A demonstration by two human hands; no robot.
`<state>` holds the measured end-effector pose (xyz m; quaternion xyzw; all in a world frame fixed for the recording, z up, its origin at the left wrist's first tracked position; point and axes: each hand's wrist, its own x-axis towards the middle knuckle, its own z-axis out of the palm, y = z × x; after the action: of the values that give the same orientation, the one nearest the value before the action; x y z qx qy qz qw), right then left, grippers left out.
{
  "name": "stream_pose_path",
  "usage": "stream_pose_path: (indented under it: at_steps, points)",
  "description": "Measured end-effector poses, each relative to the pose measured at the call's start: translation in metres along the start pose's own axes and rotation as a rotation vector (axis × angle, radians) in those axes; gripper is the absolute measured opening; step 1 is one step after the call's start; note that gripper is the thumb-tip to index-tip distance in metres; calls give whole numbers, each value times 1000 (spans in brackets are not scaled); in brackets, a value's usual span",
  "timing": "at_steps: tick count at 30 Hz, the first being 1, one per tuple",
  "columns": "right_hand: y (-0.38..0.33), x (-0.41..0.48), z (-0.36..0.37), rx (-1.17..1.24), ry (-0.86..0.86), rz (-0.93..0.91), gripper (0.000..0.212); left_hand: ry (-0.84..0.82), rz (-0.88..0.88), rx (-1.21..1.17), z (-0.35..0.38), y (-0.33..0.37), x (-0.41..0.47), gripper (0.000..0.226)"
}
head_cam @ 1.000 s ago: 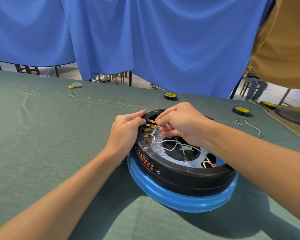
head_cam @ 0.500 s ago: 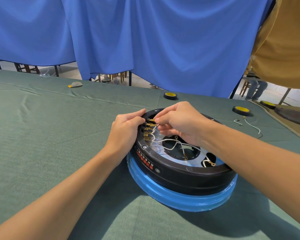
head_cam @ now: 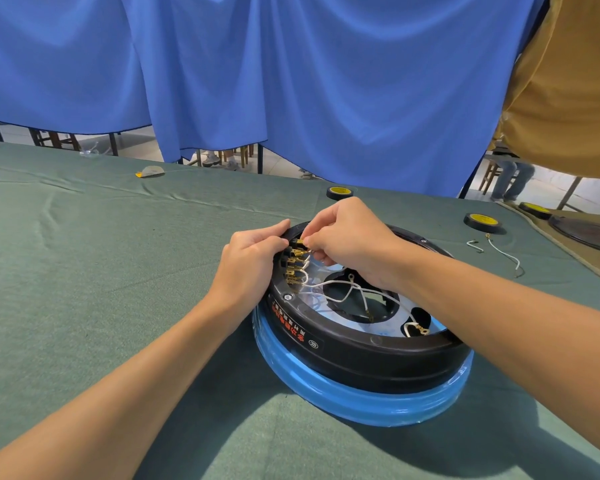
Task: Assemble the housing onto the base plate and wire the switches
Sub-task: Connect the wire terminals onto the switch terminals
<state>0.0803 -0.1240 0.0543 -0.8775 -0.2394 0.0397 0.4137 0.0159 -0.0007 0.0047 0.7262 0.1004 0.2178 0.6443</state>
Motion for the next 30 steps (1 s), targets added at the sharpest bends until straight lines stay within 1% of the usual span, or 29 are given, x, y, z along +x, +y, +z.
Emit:
stream_pose_path:
  at_steps: [2,5,10,12,19,26,30]
  points:
    - [1,-1,-2,-36,-24,-38,21,9,-4,-14,1,-1,1,39]
    - [1,-7,-8,-186,-44,-162,9,22,-8,-35,2,-1,1,38]
    - [0,-15,-19,-325,-37,-410,9,34,-1,-45,2,-1,2,37]
    - [1,-16,-19,-382,-54,-465,10,20,4,-37,2,-1,2,37]
    - [4,-14,-16,-479,-9,-506,10,9,10,-34,4,-2,1,37]
    - [4,-16,-18,-583,-85,-525,13,11,15,-26,5,-2,1,37]
    - [6,-18,-18,-604,-90,-538,15,17,8,-32,5,-3,2,37]
